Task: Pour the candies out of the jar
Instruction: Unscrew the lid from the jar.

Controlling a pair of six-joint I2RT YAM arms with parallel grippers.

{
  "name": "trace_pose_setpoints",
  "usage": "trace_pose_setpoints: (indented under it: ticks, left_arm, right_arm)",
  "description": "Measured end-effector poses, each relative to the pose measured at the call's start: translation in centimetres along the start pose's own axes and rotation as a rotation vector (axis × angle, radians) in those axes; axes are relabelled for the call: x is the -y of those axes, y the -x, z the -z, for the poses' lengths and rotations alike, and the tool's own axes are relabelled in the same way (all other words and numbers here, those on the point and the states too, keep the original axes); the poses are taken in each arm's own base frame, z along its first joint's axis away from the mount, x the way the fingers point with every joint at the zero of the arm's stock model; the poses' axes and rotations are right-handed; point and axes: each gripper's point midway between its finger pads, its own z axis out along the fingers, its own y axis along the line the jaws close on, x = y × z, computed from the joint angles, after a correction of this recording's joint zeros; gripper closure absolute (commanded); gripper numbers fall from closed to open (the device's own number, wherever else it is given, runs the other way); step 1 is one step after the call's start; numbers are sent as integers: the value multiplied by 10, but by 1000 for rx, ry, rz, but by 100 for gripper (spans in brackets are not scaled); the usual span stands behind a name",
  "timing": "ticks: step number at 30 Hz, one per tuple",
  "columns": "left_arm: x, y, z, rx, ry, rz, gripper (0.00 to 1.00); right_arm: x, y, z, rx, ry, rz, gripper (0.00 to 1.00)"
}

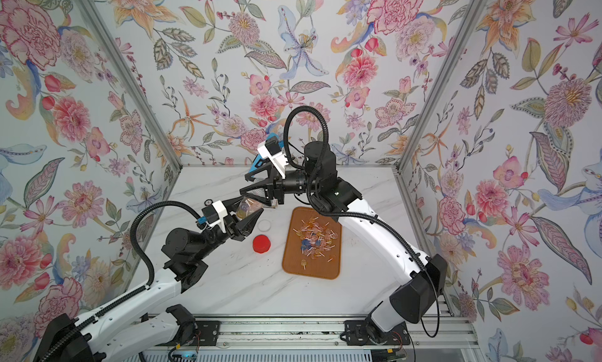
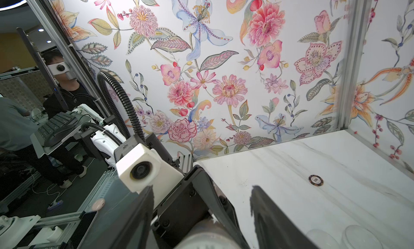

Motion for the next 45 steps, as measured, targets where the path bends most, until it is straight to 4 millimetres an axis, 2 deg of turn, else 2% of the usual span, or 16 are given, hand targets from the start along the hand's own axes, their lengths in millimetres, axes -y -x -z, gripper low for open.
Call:
trace_pose_setpoints:
  ticks: [5, 7, 14, 18, 25, 34, 45]
  left_arm:
    - [0, -1, 0, -5, -2, -6, 100]
    - [1, -1, 1, -9, -5, -11, 100]
    - [2, 4, 3, -3, -2, -33, 100]
    - [1, 4, 4, -4, 3, -41, 100]
    - [-4, -2, 4, -27, 31, -44, 100]
    - [-8, -7, 4, -47, 55, -57, 100]
    - [-14, -12, 4, -65, 79, -54, 100]
  right_arm:
    - [2, 0, 2, 0, -23, -21, 4]
    - [3, 2, 3, 6, -43, -18, 0]
    - [0, 19, 21, 43, -148, 19, 0]
    - [5, 22, 29, 55, -213, 21, 0]
    - [16, 15, 31, 41, -270, -19, 8]
    - [26, -5, 29, 4, -292, -81, 19]
    - [26, -8, 27, -1, -290, -95, 45]
